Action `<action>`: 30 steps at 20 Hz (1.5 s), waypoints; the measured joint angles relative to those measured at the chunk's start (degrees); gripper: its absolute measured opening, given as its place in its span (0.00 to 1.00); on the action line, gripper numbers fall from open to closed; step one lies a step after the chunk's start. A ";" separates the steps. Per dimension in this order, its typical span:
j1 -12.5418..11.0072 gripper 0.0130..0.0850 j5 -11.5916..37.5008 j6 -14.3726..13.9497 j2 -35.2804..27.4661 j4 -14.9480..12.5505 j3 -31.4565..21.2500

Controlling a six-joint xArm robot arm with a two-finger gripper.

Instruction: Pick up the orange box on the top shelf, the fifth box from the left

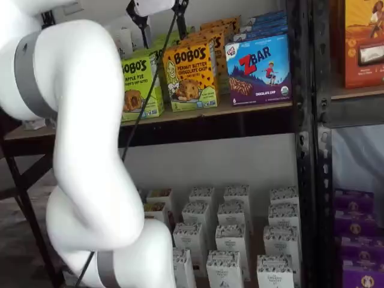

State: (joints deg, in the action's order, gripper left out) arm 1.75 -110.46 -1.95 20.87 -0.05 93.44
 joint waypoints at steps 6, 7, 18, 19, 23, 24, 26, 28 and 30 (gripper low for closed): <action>0.41 1.00 0.07 -0.24 -4.22 -0.44 4.10; 0.51 1.00 0.09 -0.31 -5.01 -0.52 4.81; 1.57 1.00 0.94 -1.33 -13.75 -0.64 12.54; 1.61 1.00 0.90 -1.34 -14.36 -0.70 13.16; 1.34 1.00 0.56 -1.08 -17.32 -0.68 16.11; 1.20 1.00 0.43 -0.97 -17.97 -0.59 16.75; 0.82 1.00 0.28 -0.71 -19.13 -0.25 17.85; 0.48 1.00 0.44 -0.46 -19.96 0.01 18.54; 0.15 1.00 0.85 -0.19 -20.75 0.18 19.16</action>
State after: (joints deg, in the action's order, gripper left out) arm 1.90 -109.61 -2.14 0.12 0.13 112.60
